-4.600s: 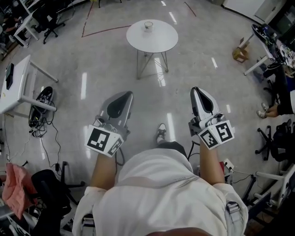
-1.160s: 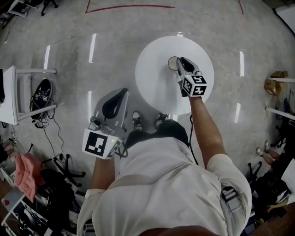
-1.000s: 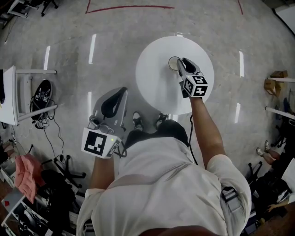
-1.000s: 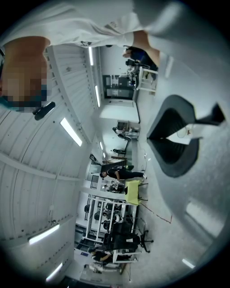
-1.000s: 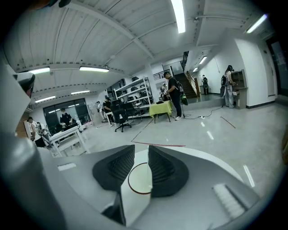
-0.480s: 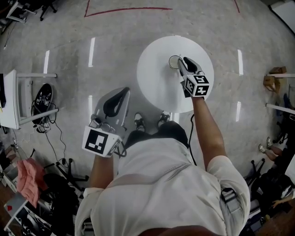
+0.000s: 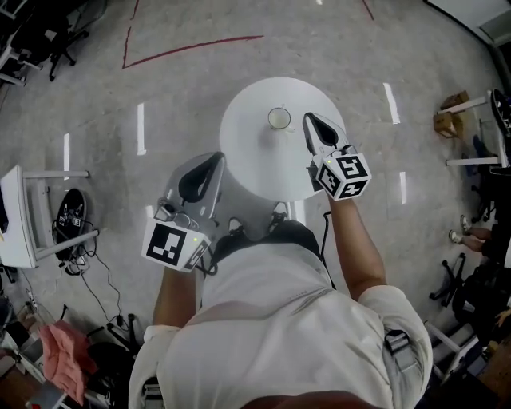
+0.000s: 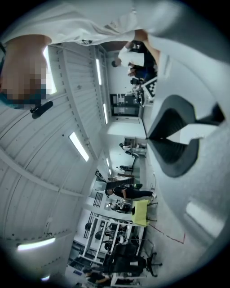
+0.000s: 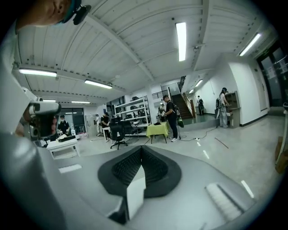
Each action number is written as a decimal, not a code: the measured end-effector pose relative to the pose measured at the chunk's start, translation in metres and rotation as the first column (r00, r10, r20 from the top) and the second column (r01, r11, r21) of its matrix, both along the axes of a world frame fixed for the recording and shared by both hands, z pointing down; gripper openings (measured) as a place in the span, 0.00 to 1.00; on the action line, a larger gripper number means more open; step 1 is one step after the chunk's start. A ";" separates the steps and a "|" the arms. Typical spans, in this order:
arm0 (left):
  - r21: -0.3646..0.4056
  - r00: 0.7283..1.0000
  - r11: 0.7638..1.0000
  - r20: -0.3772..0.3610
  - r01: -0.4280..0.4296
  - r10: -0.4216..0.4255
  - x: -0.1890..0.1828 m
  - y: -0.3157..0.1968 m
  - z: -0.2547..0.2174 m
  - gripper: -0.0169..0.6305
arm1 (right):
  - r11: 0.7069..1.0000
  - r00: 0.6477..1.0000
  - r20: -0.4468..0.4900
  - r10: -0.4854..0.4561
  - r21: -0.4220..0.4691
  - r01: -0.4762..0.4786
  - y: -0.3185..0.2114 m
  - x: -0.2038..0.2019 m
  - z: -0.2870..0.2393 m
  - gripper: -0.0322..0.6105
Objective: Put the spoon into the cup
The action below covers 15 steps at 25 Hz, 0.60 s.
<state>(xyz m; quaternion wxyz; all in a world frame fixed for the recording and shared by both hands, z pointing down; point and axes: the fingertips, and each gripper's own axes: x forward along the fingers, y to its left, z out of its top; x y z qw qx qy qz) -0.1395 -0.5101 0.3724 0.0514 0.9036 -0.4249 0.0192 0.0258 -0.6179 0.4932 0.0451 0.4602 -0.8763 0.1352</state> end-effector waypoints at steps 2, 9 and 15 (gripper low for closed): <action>0.021 0.999 0.999 -0.006 -0.042 0.042 0.003 0.004 -0.009 0.03 | 0.999 1.000 0.012 0.019 0.030 -0.020 0.019 0.002 -0.028 0.05; 0.100 0.982 0.977 -0.015 -0.187 0.189 0.035 0.026 -0.044 0.03 | 0.982 0.989 0.055 0.134 0.126 -0.140 0.096 0.038 -0.110 0.06; 0.151 0.964 0.954 -0.022 -0.258 0.265 0.065 0.051 -0.072 0.03 | 0.954 0.978 0.081 0.194 0.218 -0.207 0.161 0.071 -0.166 0.06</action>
